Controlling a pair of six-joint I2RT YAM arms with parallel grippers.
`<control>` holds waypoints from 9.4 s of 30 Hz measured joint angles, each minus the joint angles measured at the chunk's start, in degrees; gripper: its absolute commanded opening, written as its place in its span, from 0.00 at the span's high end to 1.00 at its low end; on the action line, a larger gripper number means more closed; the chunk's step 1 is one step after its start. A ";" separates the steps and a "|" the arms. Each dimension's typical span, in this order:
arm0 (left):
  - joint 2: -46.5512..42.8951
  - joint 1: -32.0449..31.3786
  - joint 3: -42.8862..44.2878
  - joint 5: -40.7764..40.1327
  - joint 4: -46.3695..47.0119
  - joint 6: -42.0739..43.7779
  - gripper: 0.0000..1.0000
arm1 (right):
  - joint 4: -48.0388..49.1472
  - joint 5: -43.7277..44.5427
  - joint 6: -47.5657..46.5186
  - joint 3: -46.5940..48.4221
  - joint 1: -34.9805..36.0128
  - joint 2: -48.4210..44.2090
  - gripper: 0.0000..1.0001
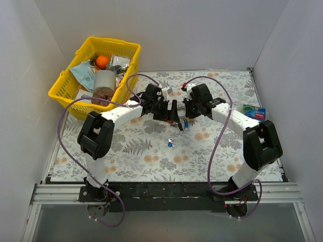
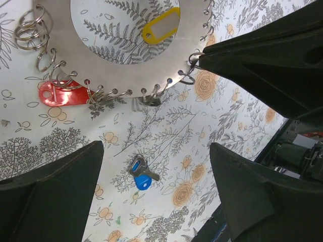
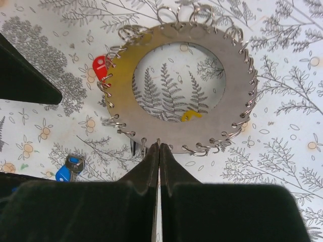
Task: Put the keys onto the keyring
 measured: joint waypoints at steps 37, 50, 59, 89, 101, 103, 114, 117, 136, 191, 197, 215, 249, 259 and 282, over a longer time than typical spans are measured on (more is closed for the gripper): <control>-21.92 4.83 2.36 -13.33 7.85 -0.02 0.03 | 3.13 -6.97 -4.17 13.88 -0.13 -4.37 0.99; -23.37 11.21 -1.68 1.46 14.01 -2.54 0.03 | 15.30 -26.99 -0.81 8.74 -3.78 -12.98 0.99; -23.37 13.35 -4.81 15.21 22.14 -6.84 0.18 | 26.58 -39.43 8.02 3.06 -5.27 -14.21 0.99; -21.88 13.29 -5.09 31.32 36.35 -17.68 0.64 | 43.93 -49.53 22.05 -0.37 -6.67 -16.35 0.99; -19.17 11.54 -1.68 31.32 32.61 -14.80 0.68 | 45.55 -50.64 23.71 -0.37 -6.67 -16.35 0.99; -19.17 11.21 -1.01 31.36 31.71 -14.03 0.67 | 45.59 -50.82 23.82 -0.37 -6.71 -16.35 0.99; -19.17 10.80 -0.17 31.78 30.29 -11.76 0.67 | 45.59 -51.23 24.06 -0.37 -6.82 -16.35 0.99; -19.17 10.80 -0.17 31.76 30.16 -11.50 0.66 | 45.59 -51.21 24.04 -0.37 -6.86 -16.35 0.99; -20.65 10.64 -0.17 28.70 27.41 -7.67 0.60 | 45.59 -51.23 24.02 -0.37 -7.04 -16.35 0.99; -23.21 8.66 -8.20 34.32 43.52 2.95 0.76 | 45.68 -54.23 24.98 -0.37 -7.30 -16.35 0.99; -22.99 8.41 -8.11 34.38 43.93 3.13 0.79 | 45.66 -54.21 24.96 -0.37 -7.30 -16.35 0.99; -21.29 7.91 -7.69 35.12 46.80 1.92 0.94 | 45.59 -54.23 24.81 -0.37 -7.37 -16.35 0.99; -20.96 7.96 -6.97 34.73 47.50 1.90 0.71 | 45.55 -54.60 24.65 -0.39 -7.41 -16.35 0.99; -20.79 7.74 -6.82 35.47 47.39 2.43 1.00 | 45.59 -54.64 24.70 -0.39 -7.41 -16.35 0.99; -19.39 7.10 -5.42 34.64 43.65 6.78 1.00 | 50.03 -52.61 26.67 -2.14 -7.87 -18.49 0.09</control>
